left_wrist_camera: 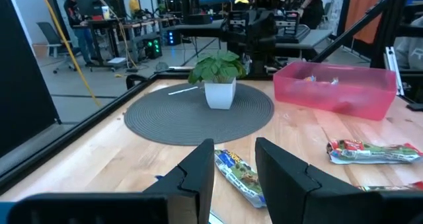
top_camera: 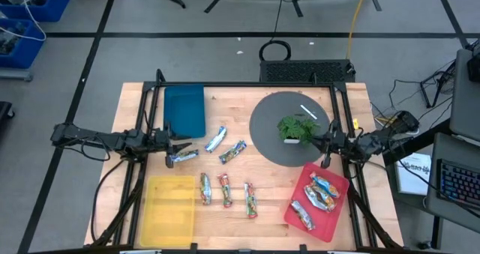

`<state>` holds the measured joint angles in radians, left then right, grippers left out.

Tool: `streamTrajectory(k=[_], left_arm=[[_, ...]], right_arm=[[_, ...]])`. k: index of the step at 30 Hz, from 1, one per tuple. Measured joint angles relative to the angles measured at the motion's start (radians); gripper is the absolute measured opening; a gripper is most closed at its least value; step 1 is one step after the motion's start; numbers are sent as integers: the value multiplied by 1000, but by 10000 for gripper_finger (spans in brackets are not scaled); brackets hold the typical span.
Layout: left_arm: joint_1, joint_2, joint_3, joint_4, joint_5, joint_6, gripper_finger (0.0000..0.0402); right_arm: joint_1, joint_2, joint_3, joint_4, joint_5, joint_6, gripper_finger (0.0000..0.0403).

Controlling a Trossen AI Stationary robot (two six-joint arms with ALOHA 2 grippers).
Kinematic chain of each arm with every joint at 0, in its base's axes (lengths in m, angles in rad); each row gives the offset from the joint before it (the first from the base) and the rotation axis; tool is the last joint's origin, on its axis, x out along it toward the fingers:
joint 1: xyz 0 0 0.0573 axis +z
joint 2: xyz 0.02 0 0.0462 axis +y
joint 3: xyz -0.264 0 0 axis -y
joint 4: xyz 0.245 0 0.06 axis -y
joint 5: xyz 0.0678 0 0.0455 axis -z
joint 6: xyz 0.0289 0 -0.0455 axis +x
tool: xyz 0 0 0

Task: Pick and place Granola Bars by type
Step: Put the blue granola bar into the blue bin

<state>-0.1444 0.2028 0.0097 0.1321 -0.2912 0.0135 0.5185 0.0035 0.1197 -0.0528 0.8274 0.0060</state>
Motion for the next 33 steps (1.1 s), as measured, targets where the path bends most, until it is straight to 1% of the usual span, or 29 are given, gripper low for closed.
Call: streamTrajectory(k=[2,6,8,14,19,22,25,28,31,33], left_arm=[[0,0,0,0,0,0,118],[0,0,0,0,0,3,118],[0,0,0,0,1,3,118],[0,0,0,0,1,3,118],[0,0,0,0,1,-1,118],[0,0,0,0,1,-2,118],[0,0,0,0,1,-5,118],[0,0,0,-1,1,-13,118],[0,0,0,-1,1,-16,118],[0,0,0,-1,1,-27,118]], right_arm=[[-56,-1,0,1,-68,-1,6],[-176,-1,0,0,-254,6,6],[-237,0,0,0,-328,5,6],[-413,0,0,-4,-492,-5,6],[-519,-1,0,13,-624,-26,6],[-570,-1,-41,96,-695,-27,6],[-611,0,-100,206,-701,-25,6],[-633,8,-99,173,-704,-18,6],[-636,6,-99,190,-742,-30,6],[-636,8,-100,169,-753,-50,6]])
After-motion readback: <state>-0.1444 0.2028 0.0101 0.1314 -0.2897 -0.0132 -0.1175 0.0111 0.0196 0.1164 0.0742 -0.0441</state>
